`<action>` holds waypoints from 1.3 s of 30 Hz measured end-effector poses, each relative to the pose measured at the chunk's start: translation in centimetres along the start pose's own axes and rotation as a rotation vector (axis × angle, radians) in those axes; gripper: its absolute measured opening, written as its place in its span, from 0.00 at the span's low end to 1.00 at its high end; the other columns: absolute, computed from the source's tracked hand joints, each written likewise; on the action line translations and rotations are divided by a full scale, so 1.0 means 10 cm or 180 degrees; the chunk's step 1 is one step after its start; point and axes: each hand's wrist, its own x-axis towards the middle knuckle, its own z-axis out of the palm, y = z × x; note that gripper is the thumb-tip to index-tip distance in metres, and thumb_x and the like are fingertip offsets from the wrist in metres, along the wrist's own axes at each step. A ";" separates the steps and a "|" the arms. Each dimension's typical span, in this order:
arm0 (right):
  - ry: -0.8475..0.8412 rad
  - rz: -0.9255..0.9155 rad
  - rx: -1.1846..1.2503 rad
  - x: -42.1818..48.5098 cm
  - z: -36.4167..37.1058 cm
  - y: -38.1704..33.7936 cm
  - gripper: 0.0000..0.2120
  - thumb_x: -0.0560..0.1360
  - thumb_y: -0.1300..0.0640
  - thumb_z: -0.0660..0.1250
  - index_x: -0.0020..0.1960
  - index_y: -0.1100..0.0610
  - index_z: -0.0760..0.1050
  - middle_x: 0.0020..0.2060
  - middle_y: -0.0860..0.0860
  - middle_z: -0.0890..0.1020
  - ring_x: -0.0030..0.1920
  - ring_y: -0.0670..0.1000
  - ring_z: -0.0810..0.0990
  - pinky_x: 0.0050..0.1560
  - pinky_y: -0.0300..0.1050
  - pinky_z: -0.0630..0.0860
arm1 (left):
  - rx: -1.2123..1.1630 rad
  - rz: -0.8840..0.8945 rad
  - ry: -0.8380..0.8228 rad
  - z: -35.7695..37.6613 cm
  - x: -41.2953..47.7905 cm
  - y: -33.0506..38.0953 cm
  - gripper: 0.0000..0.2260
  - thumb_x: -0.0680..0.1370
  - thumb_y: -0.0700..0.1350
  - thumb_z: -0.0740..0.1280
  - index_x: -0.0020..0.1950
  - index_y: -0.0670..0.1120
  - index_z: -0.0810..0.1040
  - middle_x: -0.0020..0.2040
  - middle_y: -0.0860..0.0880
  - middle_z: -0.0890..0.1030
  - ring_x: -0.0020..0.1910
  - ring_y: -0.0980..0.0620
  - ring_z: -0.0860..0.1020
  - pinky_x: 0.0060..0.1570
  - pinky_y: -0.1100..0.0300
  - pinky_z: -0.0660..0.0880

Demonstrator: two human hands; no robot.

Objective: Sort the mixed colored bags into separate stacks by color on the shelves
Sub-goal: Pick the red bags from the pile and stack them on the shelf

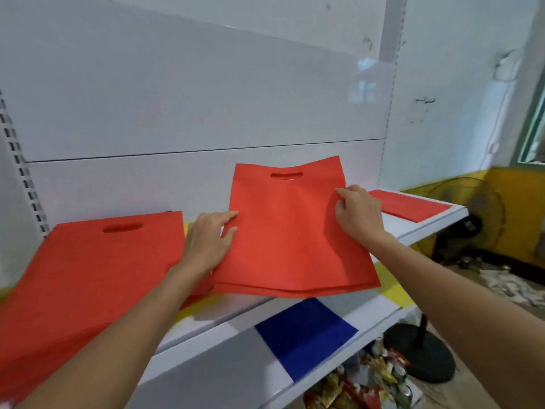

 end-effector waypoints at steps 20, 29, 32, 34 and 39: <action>-0.0052 0.1416 -0.0791 0.18 -1.36 4.47 0.18 0.75 0.62 0.58 0.64 0.61 0.72 0.64 0.58 0.72 0.65 0.59 0.69 0.62 0.56 0.65 | -0.0997 0.0906 -0.0662 3.13 1.17 3.84 0.15 0.77 0.45 0.64 0.64 0.46 0.76 0.61 0.46 0.78 0.62 0.44 0.72 0.61 0.54 0.63; 0.0005 0.1418 -0.0671 0.64 -1.25 5.56 0.21 0.76 0.61 0.58 0.69 0.60 0.68 0.65 0.58 0.72 0.66 0.58 0.69 0.65 0.56 0.64 | -0.1014 0.0862 -0.0791 3.95 1.66 4.48 0.17 0.77 0.48 0.58 0.63 0.47 0.77 0.60 0.47 0.79 0.61 0.45 0.72 0.60 0.54 0.63; -0.0002 0.1415 -0.0595 0.87 -1.06 5.87 0.21 0.76 0.61 0.58 0.69 0.60 0.68 0.64 0.58 0.72 0.65 0.58 0.69 0.64 0.55 0.64 | -0.0951 0.0816 -0.0859 4.25 1.96 4.62 0.20 0.75 0.50 0.57 0.62 0.47 0.77 0.61 0.47 0.79 0.62 0.45 0.72 0.60 0.54 0.64; -0.0004 0.1423 -0.0576 1.07 -0.96 6.08 0.21 0.76 0.61 0.58 0.69 0.60 0.68 0.65 0.58 0.71 0.66 0.58 0.68 0.65 0.56 0.64 | -0.1022 0.0782 -0.0832 4.47 2.16 4.71 0.15 0.77 0.45 0.61 0.62 0.46 0.78 0.61 0.47 0.78 0.62 0.46 0.72 0.61 0.55 0.64; -0.0098 0.1319 -0.0560 1.71 -0.73 6.54 0.21 0.76 0.60 0.58 0.69 0.60 0.68 0.64 0.58 0.72 0.65 0.58 0.70 0.66 0.57 0.65 | -0.1067 0.0726 -0.0838 4.90 2.71 4.85 0.22 0.72 0.51 0.56 0.61 0.46 0.78 0.60 0.47 0.79 0.61 0.44 0.72 0.62 0.52 0.66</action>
